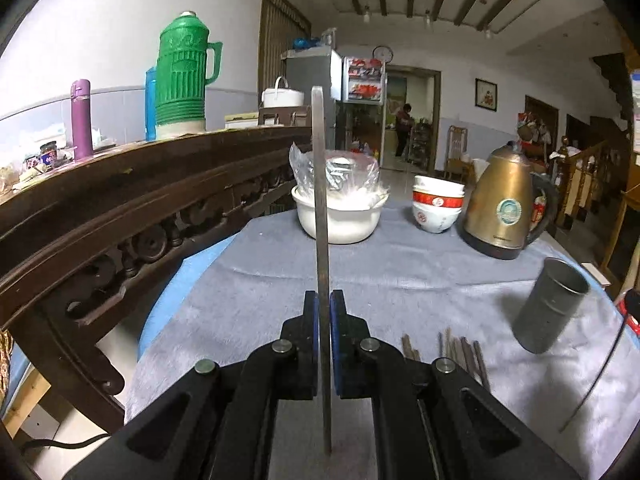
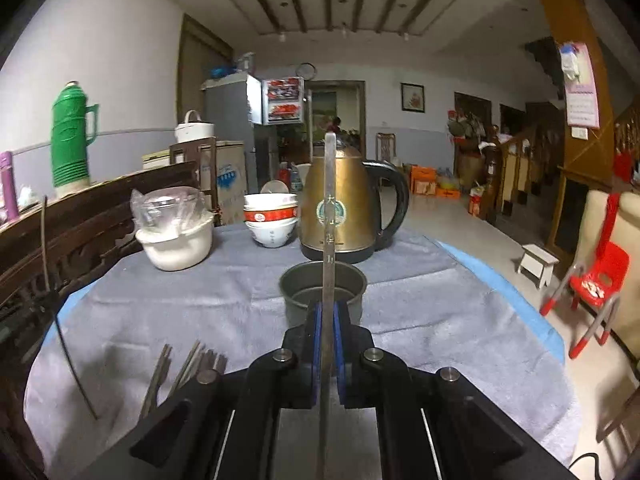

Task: Organize utensils
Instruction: 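Lift both held chopsticks upright and carry them over the grey holder cup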

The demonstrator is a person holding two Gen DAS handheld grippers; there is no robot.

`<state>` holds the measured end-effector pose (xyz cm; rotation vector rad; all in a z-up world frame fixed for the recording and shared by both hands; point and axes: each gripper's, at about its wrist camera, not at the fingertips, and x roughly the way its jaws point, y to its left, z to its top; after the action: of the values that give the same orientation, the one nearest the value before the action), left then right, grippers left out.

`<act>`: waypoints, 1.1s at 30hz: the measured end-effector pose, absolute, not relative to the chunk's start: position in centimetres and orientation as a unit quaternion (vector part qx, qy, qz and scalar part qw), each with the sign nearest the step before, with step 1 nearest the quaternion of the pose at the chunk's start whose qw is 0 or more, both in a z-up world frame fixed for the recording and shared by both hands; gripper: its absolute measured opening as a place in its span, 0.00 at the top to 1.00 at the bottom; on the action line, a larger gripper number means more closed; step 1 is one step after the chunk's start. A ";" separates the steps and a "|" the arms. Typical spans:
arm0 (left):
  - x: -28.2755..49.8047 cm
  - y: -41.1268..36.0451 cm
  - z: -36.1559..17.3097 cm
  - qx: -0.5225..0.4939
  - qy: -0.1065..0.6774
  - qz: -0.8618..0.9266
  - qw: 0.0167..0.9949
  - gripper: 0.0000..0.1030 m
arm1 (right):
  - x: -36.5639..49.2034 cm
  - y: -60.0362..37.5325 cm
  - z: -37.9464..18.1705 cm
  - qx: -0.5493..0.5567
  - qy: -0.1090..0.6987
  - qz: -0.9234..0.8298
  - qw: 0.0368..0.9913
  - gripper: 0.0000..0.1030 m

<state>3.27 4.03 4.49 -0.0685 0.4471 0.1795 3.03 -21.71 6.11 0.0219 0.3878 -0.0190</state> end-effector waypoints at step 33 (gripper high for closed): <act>13.7 -7.7 17.2 -0.139 0.262 -0.189 0.936 0.95 | 7.7 -29.6 16.7 0.123 0.163 0.041 0.978 0.93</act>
<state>13.73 -7.69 17.25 -0.2847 0.5364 -0.3872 7.73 -29.59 16.72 0.2485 0.3282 0.0818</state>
